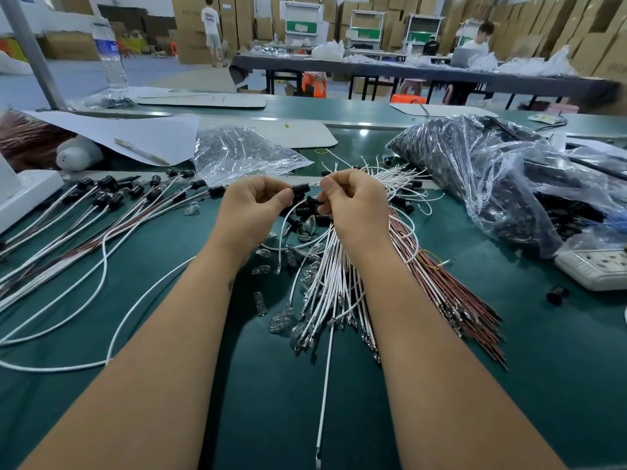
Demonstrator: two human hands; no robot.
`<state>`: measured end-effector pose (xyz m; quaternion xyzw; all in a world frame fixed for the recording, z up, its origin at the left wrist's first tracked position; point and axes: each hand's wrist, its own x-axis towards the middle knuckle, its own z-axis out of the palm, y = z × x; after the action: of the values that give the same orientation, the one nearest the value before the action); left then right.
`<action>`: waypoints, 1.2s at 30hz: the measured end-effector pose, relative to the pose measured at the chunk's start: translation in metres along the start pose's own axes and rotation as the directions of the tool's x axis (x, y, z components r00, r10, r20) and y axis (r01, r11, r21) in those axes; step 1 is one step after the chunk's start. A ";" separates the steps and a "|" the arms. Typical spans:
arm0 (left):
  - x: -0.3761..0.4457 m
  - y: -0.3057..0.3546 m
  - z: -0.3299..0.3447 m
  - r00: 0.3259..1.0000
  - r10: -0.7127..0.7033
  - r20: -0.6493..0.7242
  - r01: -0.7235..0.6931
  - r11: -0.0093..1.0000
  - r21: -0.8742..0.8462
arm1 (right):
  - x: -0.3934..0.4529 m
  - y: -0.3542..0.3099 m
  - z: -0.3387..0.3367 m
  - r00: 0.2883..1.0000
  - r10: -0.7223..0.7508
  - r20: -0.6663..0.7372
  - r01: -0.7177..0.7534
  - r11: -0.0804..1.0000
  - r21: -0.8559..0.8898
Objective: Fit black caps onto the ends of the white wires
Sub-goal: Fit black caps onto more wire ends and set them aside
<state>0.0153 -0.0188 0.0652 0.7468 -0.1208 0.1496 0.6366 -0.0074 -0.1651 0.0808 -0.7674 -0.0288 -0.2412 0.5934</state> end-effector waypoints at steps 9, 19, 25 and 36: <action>-0.002 0.002 0.002 0.995 0.098 0.017 -0.099 0.990 0.104 | -0.001 -0.001 0.002 0.999 -0.033 0.009 0.033 0.998 -0.050; -0.003 0.000 0.001 0.999 0.033 0.043 -0.036 0.998 0.056 | -0.001 0.002 0.003 0.998 -0.051 0.024 0.053 0.994 -0.093; -0.004 0.003 -0.001 0.997 -0.014 0.071 0.019 0.997 -0.068 | 0.000 0.004 0.003 0.997 -0.042 0.066 0.048 0.995 -0.084; -0.005 0.006 0.000 0.998 0.001 0.055 0.006 0.993 -0.115 | 0.000 0.001 0.001 0.992 0.046 0.119 -0.066 0.983 0.169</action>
<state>0.0085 -0.0200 0.0689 0.7127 -0.1458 0.1209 0.6754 -0.0069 -0.1641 0.0796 -0.7262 -0.0619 -0.1767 0.6615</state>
